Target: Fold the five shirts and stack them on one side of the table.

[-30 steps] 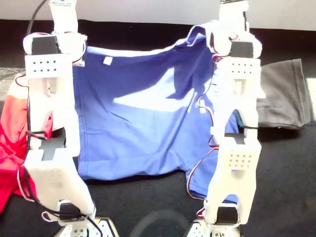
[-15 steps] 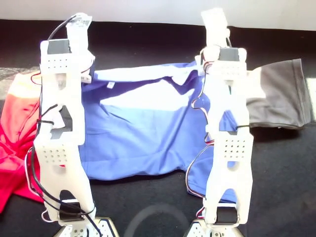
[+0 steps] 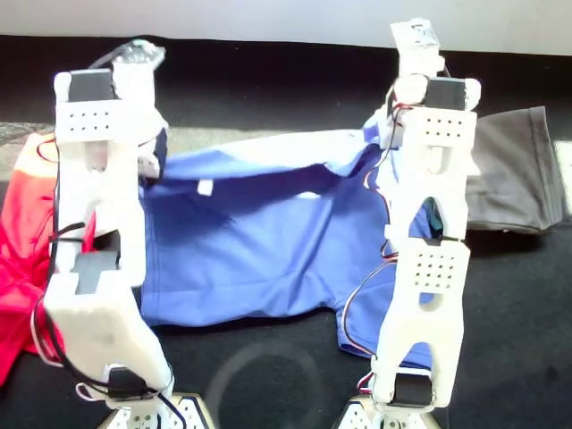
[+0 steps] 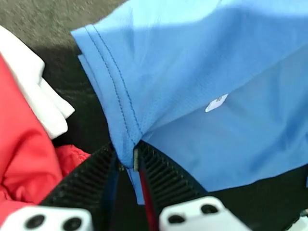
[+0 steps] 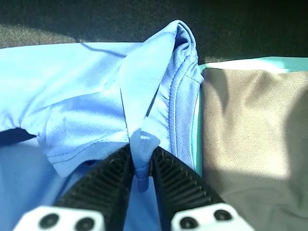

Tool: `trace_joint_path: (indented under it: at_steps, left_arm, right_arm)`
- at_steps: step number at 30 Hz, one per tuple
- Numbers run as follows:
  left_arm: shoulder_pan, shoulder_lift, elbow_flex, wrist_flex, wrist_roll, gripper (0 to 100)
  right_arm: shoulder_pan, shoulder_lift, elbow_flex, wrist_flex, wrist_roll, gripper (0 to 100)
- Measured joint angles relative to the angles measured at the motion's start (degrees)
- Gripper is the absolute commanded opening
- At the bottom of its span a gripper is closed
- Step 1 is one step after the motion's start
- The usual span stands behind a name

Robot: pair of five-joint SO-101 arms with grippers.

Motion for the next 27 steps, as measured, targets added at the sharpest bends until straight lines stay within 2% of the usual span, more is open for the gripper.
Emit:
trace_joint_path:
  at_steps: [3, 6, 10, 17, 20, 27]
  left_arm:
    - [0.18, -5.63, 9.14, -0.70, 0.00, 1]
    - [0.00, -9.23, 14.59, -1.14, 0.00, 1]
    - [0.00, -13.10, 18.99, -1.32, 0.00, 1]
    - [0.00, -18.11, 31.91, -1.41, -3.52, 1]
    - [0.09, -20.31, 37.27, -1.58, -4.92, 1]
    - [0.09, -26.99, 46.68, -2.81, -5.71, 1]
  right_arm:
    - [0.97, -6.59, 4.57, 0.00, -0.79, 0.5]
    - [0.88, -16.88, 17.05, 0.00, -1.05, 0.5]
    - [0.09, -33.58, 41.23, -0.53, -1.23, 0.5]
    - [0.09, -60.84, 86.15, -14.86, 0.53, 0.5]
    - [2.81, -70.68, 101.63, -17.93, 3.16, 0.5]
    - [10.29, -83.87, 110.51, -14.68, 11.52, 0.5]
